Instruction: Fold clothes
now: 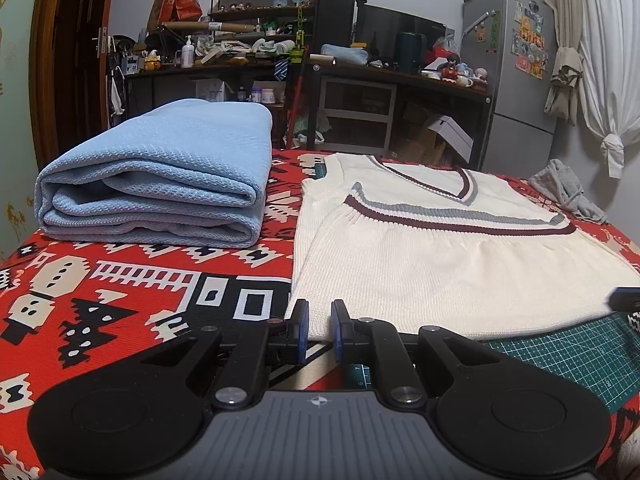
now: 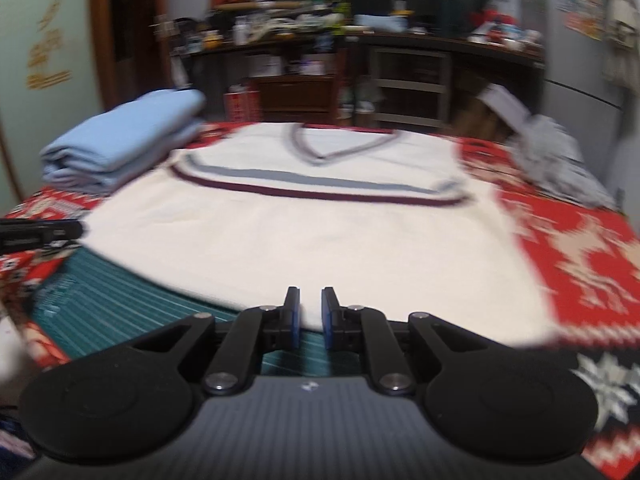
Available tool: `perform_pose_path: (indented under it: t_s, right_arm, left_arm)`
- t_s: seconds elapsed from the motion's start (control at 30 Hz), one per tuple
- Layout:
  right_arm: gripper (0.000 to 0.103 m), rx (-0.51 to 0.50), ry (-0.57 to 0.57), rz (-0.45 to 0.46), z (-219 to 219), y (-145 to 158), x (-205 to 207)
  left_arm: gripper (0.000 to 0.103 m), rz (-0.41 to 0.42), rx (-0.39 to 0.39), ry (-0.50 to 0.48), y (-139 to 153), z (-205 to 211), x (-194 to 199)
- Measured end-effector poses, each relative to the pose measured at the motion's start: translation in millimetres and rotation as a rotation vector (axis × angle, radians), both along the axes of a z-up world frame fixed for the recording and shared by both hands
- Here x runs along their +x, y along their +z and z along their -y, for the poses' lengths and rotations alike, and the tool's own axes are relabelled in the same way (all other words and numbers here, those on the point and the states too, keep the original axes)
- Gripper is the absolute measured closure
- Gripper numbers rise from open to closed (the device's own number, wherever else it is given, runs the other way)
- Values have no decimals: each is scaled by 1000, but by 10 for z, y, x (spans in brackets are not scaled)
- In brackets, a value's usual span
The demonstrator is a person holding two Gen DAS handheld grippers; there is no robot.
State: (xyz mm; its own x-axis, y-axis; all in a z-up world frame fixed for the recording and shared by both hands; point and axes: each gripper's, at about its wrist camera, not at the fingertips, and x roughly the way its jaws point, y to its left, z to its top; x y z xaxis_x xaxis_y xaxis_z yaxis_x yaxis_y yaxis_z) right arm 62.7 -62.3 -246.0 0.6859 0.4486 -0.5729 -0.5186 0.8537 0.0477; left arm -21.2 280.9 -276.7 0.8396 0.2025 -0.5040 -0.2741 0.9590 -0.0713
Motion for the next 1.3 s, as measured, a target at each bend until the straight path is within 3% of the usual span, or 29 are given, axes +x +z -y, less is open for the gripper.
perform_pose_path:
  t_s: [0.23,0.37,0.5,0.7,0.93,1.1,1.3]
  right_arm:
    - [91,6,-230,-5,812,1,200]
    - [89,27,-227,5,842,34,240]
    - [89,37,-143,0,485,33,206]
    - [89,47,44,-1,-212,20,-10]
    - [89,-12,190,36,-742,21,-248]
    - [91,-1,163,30,-633,15,-232]
    - [91,35,43,1,-144,34,-60]
  left_arm:
    - [89,-3,2,-3,14,15,17]
    - [89,0,4,-14,48,56,39]
    - [89,10,7,-79,85,198,86]
    - [89,3,15,-264,58,634,295]
    - [86,0,54,-438,3,1123,453]
    - [83,-7,37,-408,-32,1049,384]
    - [83,-10,-16,-276,-2,631,186]
